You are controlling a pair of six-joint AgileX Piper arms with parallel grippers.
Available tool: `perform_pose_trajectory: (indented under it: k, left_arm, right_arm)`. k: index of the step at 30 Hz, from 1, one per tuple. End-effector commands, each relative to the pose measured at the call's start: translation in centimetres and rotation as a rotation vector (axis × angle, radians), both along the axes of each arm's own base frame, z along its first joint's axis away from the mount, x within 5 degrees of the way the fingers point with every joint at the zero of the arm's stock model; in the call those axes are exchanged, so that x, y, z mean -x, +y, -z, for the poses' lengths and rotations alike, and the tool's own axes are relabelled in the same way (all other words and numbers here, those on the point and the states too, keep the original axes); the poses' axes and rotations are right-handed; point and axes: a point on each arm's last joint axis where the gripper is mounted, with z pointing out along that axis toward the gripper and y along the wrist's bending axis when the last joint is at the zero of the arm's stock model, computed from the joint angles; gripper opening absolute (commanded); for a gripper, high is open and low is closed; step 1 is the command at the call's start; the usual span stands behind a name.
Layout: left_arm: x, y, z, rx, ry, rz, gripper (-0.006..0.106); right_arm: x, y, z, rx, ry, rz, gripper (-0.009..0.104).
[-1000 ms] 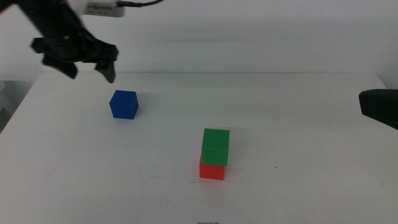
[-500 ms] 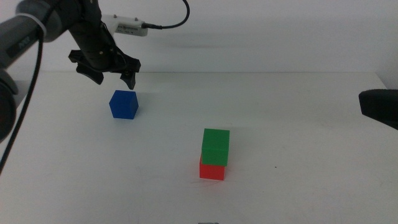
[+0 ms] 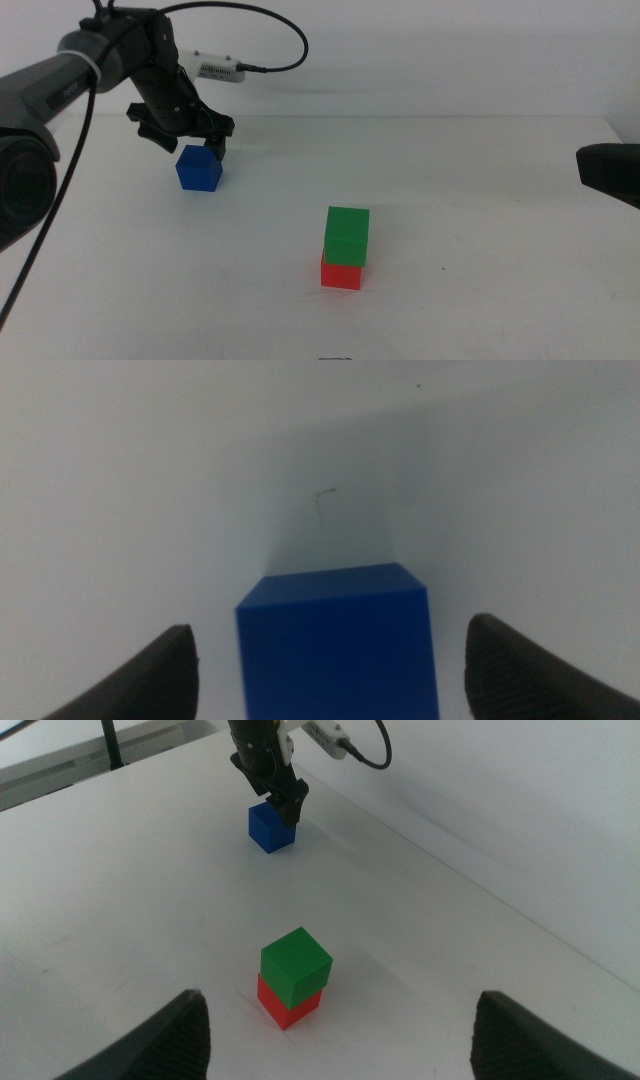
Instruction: Stack red cubes first, then green, then blue cubes in a specific spot.
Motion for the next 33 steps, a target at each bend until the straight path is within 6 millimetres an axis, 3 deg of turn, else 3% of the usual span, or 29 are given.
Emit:
perform_pose_trajectory:
  k: [1, 10, 13, 21, 28, 33]
  left_arm:
    - [0.0, -0.4, -3.9, 0.05, -0.119, -0.006, 0.088]
    - [-0.5, -0.4, -2.2, 0.072, -0.094, -0.017, 0.084]
    - [-0.5, -0.5, -2.0, 0.074, -0.091, -0.017, 0.073]
    - [-0.2, -0.8, -2.2, 0.12, -0.062, -0.022, 0.029]
    - [1.7, -0.9, -5.6, 0.163, -0.033, -0.052, 0.011]
    - [5.8, -1.1, -8.8, 0.194, -0.099, -0.099, 0.011]
  right_arm:
    - [-0.2, -0.1, -1.3, -0.046, -0.083, 0.013, 0.067]
    - [-0.2, -0.1, -1.2, -0.043, -0.079, 0.012, 0.067]
    - [-0.2, -0.1, -1.2, -0.043, -0.078, 0.012, 0.067]
    - [-0.2, -0.1, -1.2, -0.041, -0.076, 0.012, 0.067]
    - [-0.2, -0.1, -1.2, -0.041, -0.076, 0.012, 0.067]
    - [-0.2, -0.1, -1.2, -0.041, -0.076, 0.012, 0.067]
